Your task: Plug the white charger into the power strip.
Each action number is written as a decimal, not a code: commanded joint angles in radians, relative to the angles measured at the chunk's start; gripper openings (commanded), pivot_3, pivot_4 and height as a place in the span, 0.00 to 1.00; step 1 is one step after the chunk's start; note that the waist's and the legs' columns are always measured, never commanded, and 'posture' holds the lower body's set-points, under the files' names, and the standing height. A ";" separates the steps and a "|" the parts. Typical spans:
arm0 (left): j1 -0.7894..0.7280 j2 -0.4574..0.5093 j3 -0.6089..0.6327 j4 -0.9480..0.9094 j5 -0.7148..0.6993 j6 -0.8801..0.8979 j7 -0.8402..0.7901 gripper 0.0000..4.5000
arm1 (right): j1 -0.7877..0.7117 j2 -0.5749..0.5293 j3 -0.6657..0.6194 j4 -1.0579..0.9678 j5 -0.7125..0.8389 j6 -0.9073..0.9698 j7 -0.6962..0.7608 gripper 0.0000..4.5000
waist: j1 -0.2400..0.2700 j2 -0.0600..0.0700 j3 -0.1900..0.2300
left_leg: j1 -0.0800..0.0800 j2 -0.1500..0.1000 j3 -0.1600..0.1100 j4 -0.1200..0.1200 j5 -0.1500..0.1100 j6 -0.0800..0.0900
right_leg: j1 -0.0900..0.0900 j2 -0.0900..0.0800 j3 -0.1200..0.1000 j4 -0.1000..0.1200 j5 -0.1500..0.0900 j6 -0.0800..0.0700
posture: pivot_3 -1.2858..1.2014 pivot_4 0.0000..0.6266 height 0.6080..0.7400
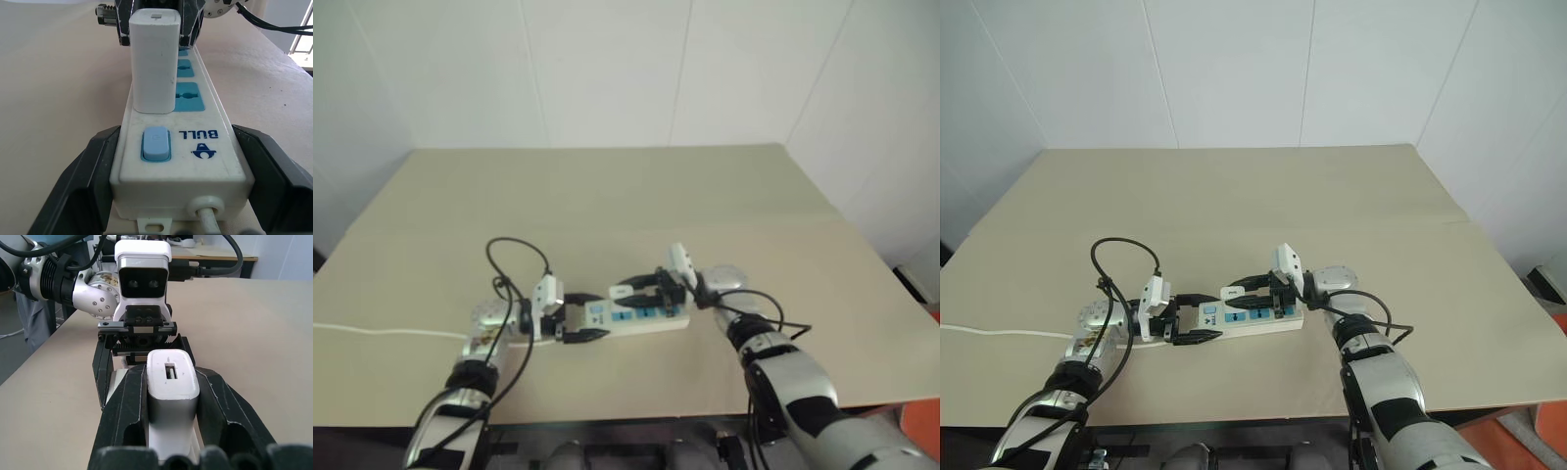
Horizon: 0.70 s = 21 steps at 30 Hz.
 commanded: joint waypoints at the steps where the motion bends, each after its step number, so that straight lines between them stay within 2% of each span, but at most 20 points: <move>1: 0.005 0.017 0.001 -0.047 -0.024 -0.008 -0.027 0.72 | 0.053 -0.070 0.059 0.098 -0.134 0.054 -0.083 0.25 | -0.003 0.000 0.000 | 0.002 0.000 0.000 -0.001 0.000 0.000 | 0.002 0.000 0.000 -0.001 0.000 0.000 | 0.52 0.24 1.00; 5: 0.017 0.025 0.003 -0.060 -0.026 0.001 -0.021 0.72 | 0.070 -0.074 0.073 0.101 -0.144 0.071 -0.099 0.25 | -0.008 0.000 -0.002 | 0.011 0.000 0.000 -0.004 0.000 0.000 | 0.011 0.000 0.000 -0.005 -0.003 0.004 | 0.52 0.24 1.00; 10: 0.029 0.030 0.002 -0.076 -0.030 0.010 -0.021 0.72 | 0.084 -0.077 0.086 0.107 -0.158 0.093 -0.138 0.25 | -0.011 -0.001 -0.011 | 0.013 0.001 0.000 -0.005 0.000 0.000 | 0.012 0.000 0.000 -0.006 -0.004 0.005 | 0.52 0.24 1.00; 17: 0.023 0.034 -0.002 -0.069 -0.026 0.005 -0.023 0.72 | 0.102 -0.080 0.071 0.092 -0.141 0.007 -0.130 0.25 | -0.011 -0.004 -0.015 | 0.015 0.001 0.000 -0.006 0.000 0.000 | 0.014 0.000 0.000 -0.007 -0.004 0.005 | 0.52 0.24 1.00; 21: 0.015 0.032 -0.001 -0.058 -0.026 0.000 -0.022 0.72 | 0.105 -0.081 0.053 0.090 -0.133 -0.040 -0.134 0.54 | -0.009 -0.006 -0.016 | 0.013 0.001 0.000 -0.007 0.000 0.000 | 0.012 0.000 -0.001 -0.008 -0.004 0.005 | 0.52 0.24 1.00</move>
